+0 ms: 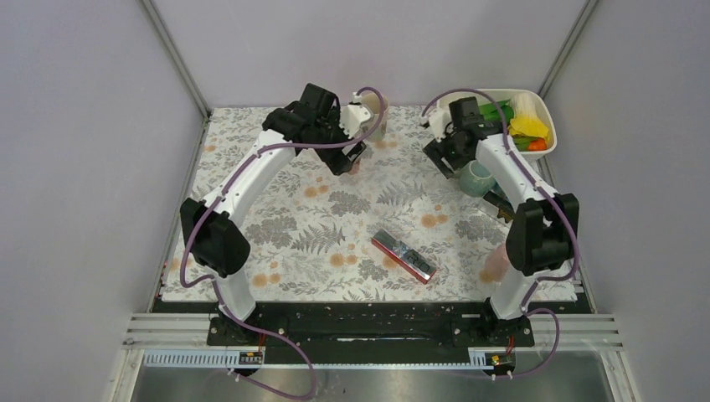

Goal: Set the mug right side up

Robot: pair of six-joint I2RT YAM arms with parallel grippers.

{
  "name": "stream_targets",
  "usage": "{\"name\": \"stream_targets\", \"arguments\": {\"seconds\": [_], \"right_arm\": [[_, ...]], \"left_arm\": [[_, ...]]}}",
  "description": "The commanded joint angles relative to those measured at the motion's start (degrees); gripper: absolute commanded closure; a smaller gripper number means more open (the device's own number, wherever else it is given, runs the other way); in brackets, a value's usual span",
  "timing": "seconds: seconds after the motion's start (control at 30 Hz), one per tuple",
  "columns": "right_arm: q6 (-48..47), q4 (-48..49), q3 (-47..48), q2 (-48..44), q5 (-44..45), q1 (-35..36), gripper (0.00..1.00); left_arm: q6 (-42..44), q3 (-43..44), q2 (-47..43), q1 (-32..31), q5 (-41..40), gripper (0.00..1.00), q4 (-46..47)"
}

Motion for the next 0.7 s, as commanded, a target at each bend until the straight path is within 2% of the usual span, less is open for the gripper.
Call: {"name": "stream_targets", "arguments": {"seconds": [0.0,0.2,0.37,0.67], "right_arm": [[-24.47,-1.13,2.60,4.31,-0.39,1.17,0.20],[-27.00,-6.37,10.16,12.39,1.10,1.34,0.27],[-29.00,-6.09,10.75,16.48,3.99,1.44,0.27],[-30.85,-4.65,10.44,21.30,5.24,1.52,0.35]], "left_arm": [[-3.30,-2.43,-3.91,1.86,-0.01,0.13,2.58],[-2.71,-7.18,-6.08,2.74,-0.33,0.13,3.64],[-2.68,-7.99,-6.01,3.03,-0.13,0.13,3.68],[-2.03,-8.52,-5.77,3.22,-0.19,0.13,3.71]]}}
